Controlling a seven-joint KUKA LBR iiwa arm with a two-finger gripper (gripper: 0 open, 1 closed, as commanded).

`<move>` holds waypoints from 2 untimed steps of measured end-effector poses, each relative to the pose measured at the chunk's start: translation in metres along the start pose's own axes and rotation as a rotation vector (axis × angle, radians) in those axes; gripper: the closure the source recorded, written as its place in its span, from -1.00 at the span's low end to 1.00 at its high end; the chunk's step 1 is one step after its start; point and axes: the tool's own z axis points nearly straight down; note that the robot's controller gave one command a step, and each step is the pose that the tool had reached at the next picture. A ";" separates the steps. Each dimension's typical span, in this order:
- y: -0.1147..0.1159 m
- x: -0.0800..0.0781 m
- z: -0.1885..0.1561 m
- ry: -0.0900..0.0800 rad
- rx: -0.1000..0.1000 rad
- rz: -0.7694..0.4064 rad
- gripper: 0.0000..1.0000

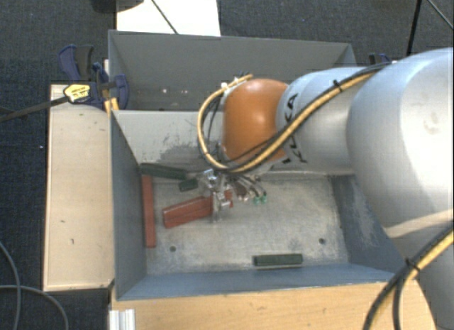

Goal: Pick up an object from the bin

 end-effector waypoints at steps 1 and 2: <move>-0.003 0.025 -0.206 0.003 0.000 -0.020 1.00; -0.003 0.023 -0.213 -0.008 0.002 -0.020 1.00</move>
Offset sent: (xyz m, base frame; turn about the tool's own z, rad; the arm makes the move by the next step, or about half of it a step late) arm 0.0000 0.0000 0.0000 0.0000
